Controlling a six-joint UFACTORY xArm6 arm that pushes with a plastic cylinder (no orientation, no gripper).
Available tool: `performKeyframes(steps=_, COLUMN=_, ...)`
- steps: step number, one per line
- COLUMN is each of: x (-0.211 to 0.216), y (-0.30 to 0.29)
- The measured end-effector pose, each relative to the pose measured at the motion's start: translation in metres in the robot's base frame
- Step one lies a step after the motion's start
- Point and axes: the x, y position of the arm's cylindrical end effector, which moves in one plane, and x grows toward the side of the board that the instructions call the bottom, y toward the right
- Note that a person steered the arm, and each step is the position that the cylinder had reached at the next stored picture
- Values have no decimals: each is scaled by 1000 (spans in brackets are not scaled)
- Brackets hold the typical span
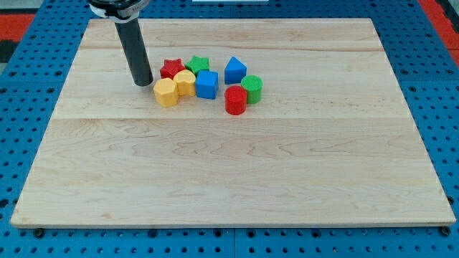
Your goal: Slide the yellow hexagon below the blue cube
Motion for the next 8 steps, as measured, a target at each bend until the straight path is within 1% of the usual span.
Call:
performKeyframes(steps=1, x=7, y=2)
performKeyframes(steps=4, x=42, y=36)
performKeyframes(steps=5, x=46, y=39)
performKeyframes(steps=7, x=76, y=31)
performKeyframes(steps=8, x=76, y=32)
